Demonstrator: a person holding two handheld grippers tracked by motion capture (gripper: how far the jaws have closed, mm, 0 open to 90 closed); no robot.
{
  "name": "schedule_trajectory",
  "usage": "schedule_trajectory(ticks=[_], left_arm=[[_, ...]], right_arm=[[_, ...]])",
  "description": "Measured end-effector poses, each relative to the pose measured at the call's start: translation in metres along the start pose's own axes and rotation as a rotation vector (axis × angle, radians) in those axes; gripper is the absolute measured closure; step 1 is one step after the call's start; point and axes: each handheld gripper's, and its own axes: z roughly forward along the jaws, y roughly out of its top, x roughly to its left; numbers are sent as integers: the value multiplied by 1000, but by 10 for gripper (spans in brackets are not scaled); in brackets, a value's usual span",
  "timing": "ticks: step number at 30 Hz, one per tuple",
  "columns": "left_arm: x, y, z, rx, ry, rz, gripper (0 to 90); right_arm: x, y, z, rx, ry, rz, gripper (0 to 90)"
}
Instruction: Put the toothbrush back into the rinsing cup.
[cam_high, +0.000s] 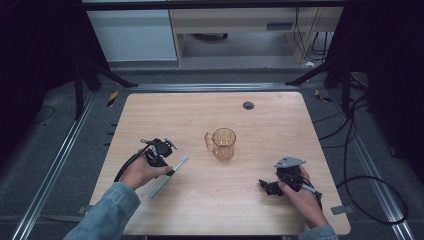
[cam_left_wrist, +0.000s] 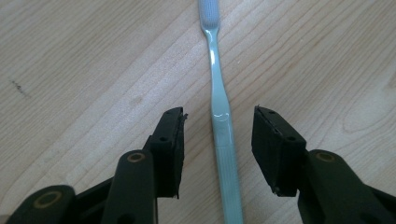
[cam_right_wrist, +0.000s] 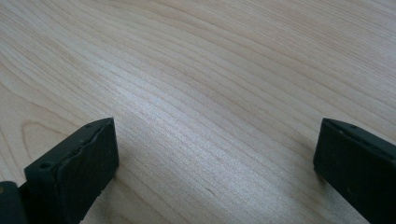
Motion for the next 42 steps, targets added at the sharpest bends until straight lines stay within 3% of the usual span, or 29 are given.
schedule_trajectory(ticks=[22,42], left_arm=[[-5,20,21,112,11,-1,657],[-5,22,25,126,11,-11,731]], right_arm=[[0,0,0,0,0,-1,4],[0,0,0,0,0,0,4]])
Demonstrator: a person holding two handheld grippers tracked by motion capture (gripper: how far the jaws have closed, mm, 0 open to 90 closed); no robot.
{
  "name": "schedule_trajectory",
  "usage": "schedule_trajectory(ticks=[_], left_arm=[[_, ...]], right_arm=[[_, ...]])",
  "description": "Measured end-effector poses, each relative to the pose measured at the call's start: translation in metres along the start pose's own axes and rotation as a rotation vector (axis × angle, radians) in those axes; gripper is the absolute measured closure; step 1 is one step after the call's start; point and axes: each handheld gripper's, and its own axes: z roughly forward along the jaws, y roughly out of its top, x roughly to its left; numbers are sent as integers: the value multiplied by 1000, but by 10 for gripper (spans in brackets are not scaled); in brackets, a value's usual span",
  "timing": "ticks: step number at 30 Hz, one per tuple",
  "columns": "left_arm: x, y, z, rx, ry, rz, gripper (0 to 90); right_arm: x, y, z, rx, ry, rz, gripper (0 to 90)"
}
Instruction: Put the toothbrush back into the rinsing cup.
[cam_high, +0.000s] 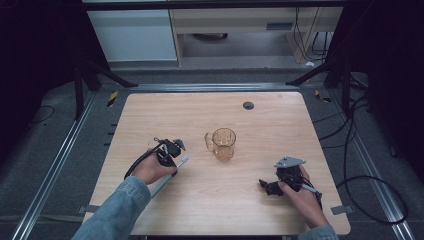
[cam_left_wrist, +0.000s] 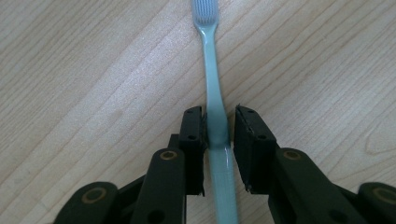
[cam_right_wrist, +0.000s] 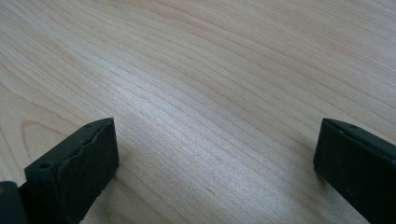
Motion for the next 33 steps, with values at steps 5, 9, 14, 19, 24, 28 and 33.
schedule_trajectory(ticks=[5,9,14,19,24,28,33], left_arm=[[0,0,1,7,-1,0,749],[0,0,2,0,0,-1,769],[0,-1,1,-8,11,9,784],[0,-1,-3,-25,30,16,786],[0,1,-10,-53,42,18,787],[0,3,-18,-75,44,19,788],[3,4,-26,-100,44,16,788]], right_arm=[[0,0,0,0,0,0,4],[0,0,0,0,-1,-1,4],[0,0,0,0,0,0,4],[0,0,0,0,2,1,4],[0,0,0,0,0,-1,4],[0,0,0,0,0,0,4],[0,0,0,0,0,0,4]])
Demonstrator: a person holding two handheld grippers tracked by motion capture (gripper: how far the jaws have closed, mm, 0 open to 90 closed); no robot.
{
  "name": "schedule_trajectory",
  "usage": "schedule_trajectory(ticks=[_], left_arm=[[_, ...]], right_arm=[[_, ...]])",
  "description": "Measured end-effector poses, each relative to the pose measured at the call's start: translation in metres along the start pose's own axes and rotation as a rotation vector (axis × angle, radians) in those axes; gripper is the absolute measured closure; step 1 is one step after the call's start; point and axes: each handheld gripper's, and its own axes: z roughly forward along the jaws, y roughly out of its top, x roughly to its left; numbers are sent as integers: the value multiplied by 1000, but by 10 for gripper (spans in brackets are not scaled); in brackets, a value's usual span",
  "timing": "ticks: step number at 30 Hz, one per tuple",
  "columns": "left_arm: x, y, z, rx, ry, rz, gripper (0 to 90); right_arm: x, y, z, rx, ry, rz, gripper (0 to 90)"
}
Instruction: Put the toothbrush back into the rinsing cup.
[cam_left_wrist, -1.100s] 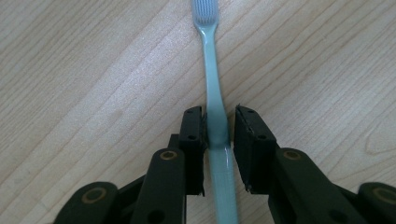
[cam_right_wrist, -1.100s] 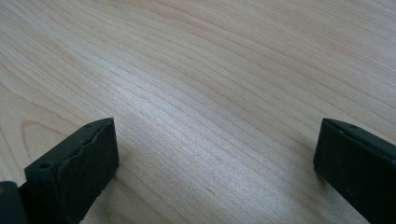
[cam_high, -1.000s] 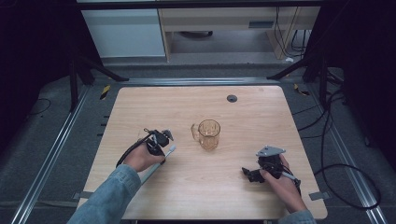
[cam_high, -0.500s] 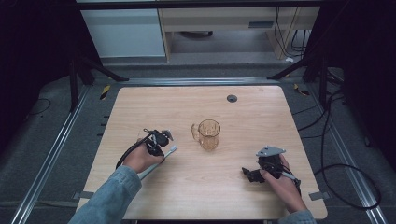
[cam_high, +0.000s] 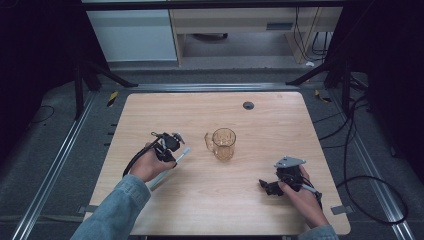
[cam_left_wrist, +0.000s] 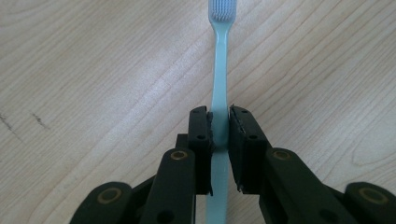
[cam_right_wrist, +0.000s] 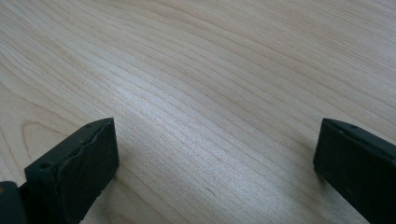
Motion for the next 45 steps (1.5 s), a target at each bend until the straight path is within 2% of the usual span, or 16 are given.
schedule_trajectory(ticks=[5,10,22,26,29,37,45], left_arm=[[12,2,-10,-22,10,-20,788],[19,5,-21,-41,15,-23,788],[28,22,-37,-82,27,-34,788],[28,26,-46,-157,44,-58,789],[27,27,-50,-179,49,-61,788],[30,31,-55,-224,27,-74,788],[33,33,-70,-362,58,-122,788]], right_arm=[[0,0,0,1,1,2,4],[0,0,0,0,-2,-2,4],[0,0,0,-1,-1,-1,4],[0,0,0,-1,0,-1,4],[0,0,0,-2,-1,-2,4],[0,0,0,0,-2,-1,4],[0,0,0,-2,-3,-3,4]])
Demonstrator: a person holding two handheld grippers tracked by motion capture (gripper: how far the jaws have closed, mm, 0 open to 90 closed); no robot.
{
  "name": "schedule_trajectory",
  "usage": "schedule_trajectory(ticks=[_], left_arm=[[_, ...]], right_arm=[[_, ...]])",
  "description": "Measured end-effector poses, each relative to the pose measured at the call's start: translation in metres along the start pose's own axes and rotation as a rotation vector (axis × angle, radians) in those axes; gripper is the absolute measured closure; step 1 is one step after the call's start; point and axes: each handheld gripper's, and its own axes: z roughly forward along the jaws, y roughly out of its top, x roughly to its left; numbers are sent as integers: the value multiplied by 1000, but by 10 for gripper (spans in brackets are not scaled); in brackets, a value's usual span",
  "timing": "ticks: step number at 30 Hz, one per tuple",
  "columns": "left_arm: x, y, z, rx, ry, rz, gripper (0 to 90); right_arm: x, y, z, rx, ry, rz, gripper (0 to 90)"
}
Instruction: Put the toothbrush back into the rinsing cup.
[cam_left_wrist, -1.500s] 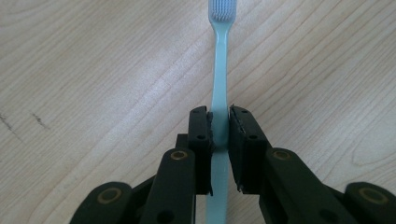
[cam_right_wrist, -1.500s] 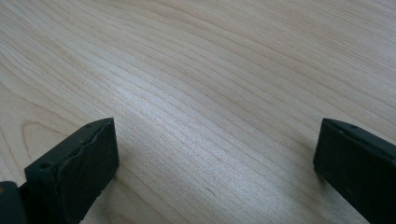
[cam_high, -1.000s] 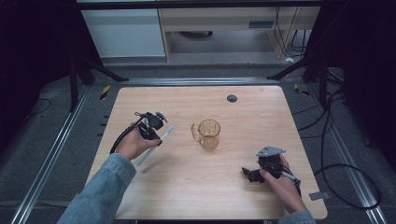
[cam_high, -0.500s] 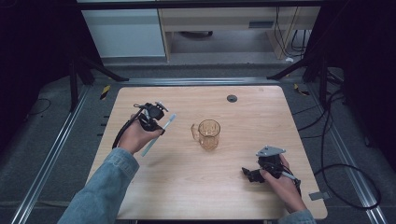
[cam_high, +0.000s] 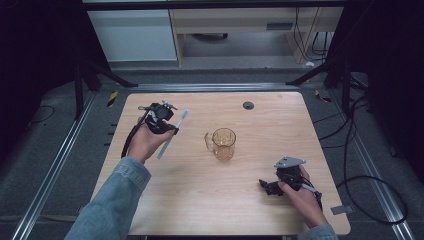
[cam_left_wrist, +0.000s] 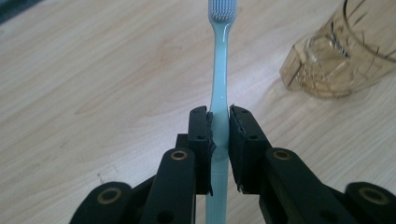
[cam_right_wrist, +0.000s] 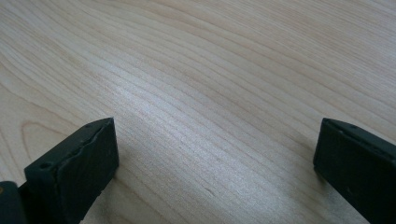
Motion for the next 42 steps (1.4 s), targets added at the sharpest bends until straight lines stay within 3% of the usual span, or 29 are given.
schedule_trajectory(ticks=[7,17,25,33,36,42], left_arm=[[-2,12,-2,-75,-18,0,788],[-8,20,4,-200,34,-13,788],[-12,20,3,-305,35,-41,788],[-18,23,5,-361,14,-39,789],[-21,23,3,-407,27,-31,789],[-24,25,3,-440,22,-25,788]], right_arm=[[2,1,1,0,-16,23,4],[2,1,2,-1,-18,23,4],[2,2,2,0,-22,28,4],[2,2,2,1,-25,30,4],[2,2,2,1,-24,29,4],[2,2,2,1,-25,29,4]])
